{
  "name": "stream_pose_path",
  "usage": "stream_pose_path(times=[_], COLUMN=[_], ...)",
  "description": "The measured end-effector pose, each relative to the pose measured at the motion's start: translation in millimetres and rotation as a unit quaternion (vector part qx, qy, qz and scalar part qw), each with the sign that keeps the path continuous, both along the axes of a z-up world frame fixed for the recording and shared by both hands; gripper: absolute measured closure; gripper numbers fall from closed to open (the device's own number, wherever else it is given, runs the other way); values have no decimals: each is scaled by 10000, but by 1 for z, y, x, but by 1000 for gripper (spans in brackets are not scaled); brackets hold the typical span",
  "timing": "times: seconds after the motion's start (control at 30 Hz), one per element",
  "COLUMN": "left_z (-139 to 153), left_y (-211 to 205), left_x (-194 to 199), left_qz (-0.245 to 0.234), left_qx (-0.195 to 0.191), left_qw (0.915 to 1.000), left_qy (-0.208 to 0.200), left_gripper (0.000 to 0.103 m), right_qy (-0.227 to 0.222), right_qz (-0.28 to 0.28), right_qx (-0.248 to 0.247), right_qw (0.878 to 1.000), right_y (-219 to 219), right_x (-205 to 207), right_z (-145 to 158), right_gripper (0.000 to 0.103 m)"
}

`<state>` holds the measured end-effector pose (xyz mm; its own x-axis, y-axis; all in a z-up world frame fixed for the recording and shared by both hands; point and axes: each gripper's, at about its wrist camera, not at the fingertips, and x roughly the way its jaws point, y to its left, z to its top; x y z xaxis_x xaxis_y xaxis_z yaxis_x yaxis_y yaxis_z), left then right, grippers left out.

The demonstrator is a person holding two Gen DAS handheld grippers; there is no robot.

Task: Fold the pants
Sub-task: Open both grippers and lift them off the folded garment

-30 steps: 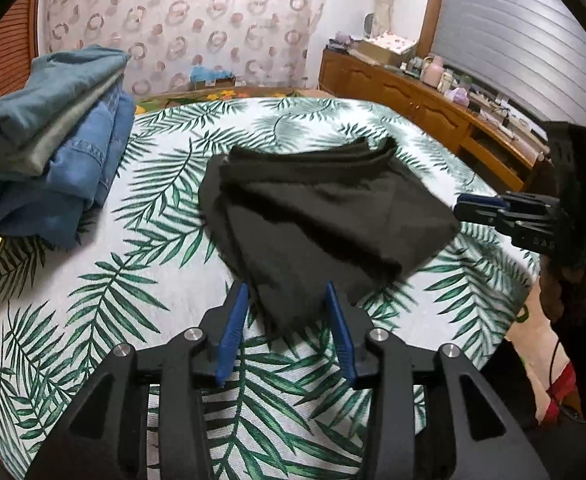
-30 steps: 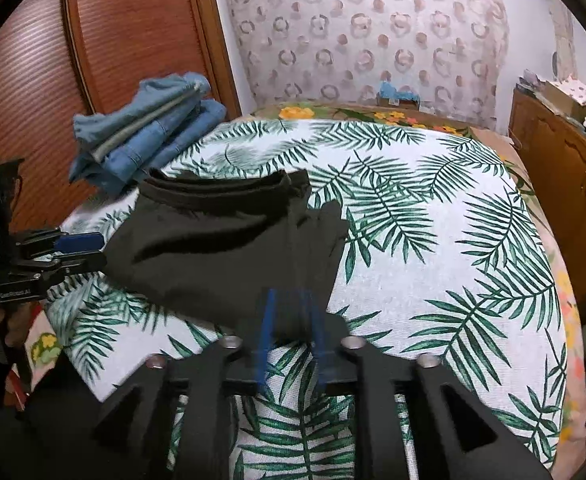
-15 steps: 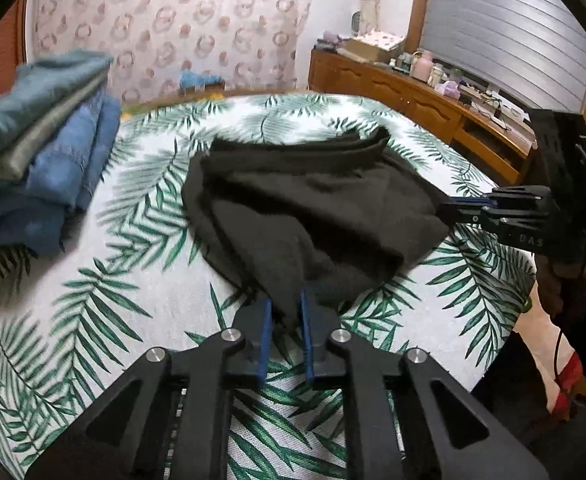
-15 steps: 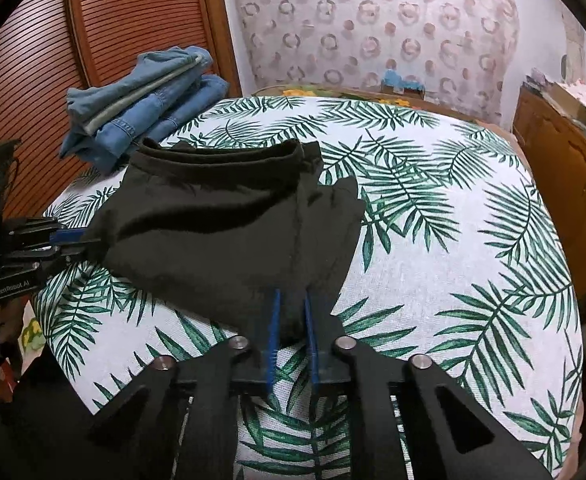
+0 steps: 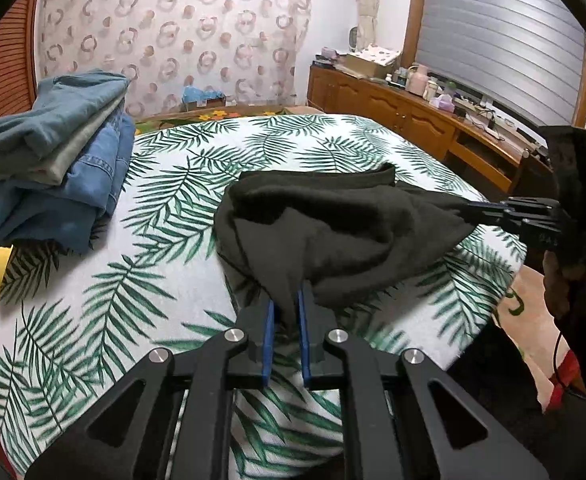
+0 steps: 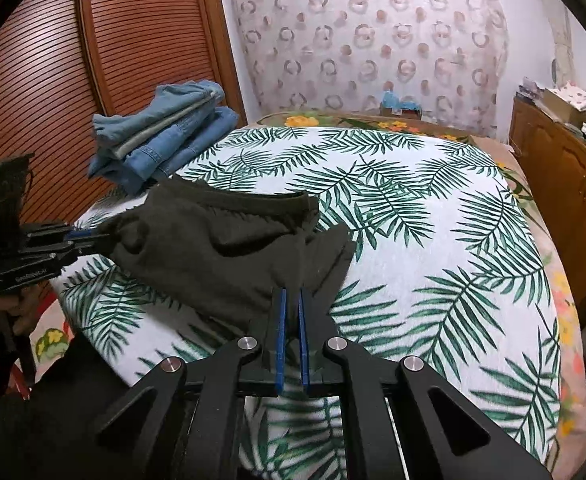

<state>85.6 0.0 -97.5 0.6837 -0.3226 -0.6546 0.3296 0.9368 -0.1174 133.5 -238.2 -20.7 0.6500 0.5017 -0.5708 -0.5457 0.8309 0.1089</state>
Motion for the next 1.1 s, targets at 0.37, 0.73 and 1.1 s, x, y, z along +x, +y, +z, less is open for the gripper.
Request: stream_pose_path(times=[0.37,0.73,1.1], left_z=[-1,7,-4], left_y=[-13,-1,1], left_x=[-21,-2,36], left_qz=[-128,153,283], left_qx=[48,-34,1], left_qw=[9998,9999,9994], left_qy=[151,-1,190], left_gripper=[86,27,27], right_qy=[185,-159,-278], right_qz=[-10,-127,-118], right_qx=[-97,-177,-208], right_qw=[9998,9996,9993], right_y=[-11,-2,11], right_x=[-18,-22,7], right_z=[-7,2,5], right_gripper=[98,89,72])
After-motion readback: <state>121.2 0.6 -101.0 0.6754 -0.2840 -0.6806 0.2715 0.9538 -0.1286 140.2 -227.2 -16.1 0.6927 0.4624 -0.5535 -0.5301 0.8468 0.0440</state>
